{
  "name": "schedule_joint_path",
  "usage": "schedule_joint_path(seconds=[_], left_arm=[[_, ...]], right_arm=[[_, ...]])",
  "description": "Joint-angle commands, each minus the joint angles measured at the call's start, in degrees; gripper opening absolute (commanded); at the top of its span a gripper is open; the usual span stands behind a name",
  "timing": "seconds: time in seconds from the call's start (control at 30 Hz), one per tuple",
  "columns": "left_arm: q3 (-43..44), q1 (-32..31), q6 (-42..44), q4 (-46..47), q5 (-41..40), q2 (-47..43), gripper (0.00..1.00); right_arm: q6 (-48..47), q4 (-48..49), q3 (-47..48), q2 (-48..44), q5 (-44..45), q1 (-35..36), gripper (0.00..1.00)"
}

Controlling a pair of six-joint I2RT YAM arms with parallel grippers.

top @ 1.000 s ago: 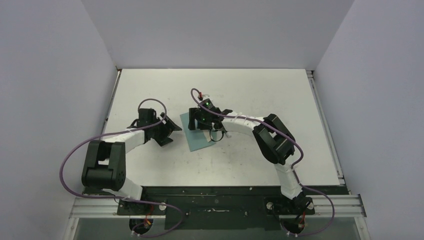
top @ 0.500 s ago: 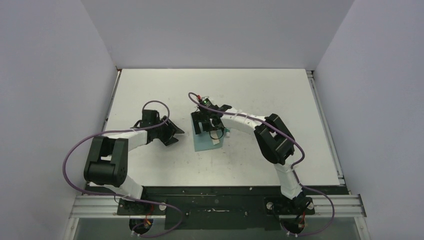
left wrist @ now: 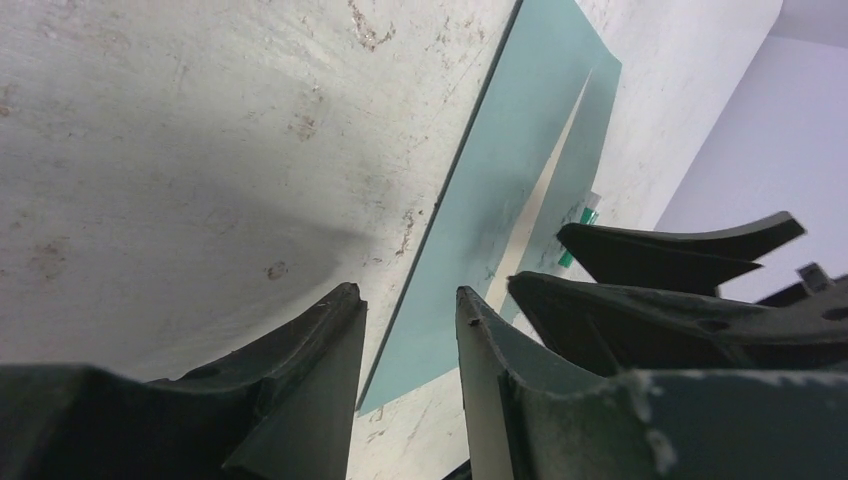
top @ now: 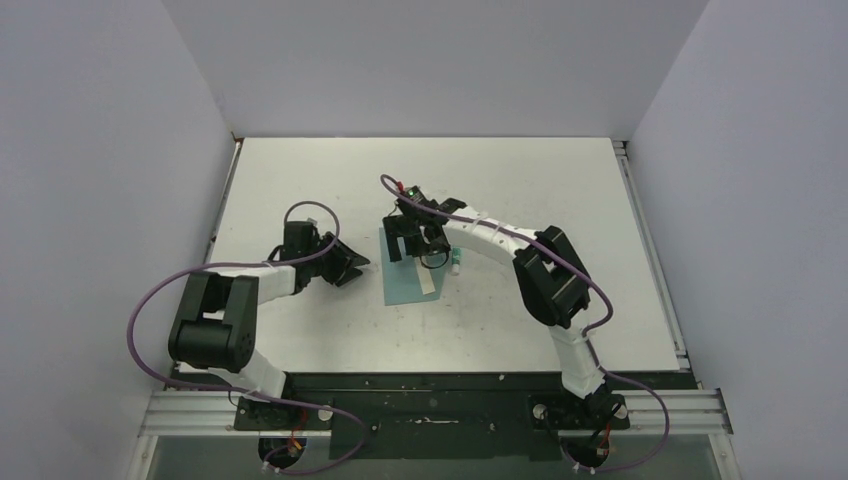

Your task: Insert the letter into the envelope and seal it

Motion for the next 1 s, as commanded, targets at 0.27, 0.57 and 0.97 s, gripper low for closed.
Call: schedule_joint_path(seconds=[0.27,0.57,0.97], left_arm=[[1.54,-2.07,1.16,-1.65,-1.52,1.44,0.41],[5.19,-3.23,3.1,-7.38,-2.12,5.06,0.43],[9.37,-4.43,6.11,-11.97,-1.47,10.0,0.37]], right_arm=[[-0.86,-5.77,1.59,-2.74,7.49,-0.82,0.64],[1.37,3.6,-9.52,-4.69,-4.49,-4.68,0.39],[2.73,10.41,-14.04,-5.04,-12.43,-7.38,0.23]])
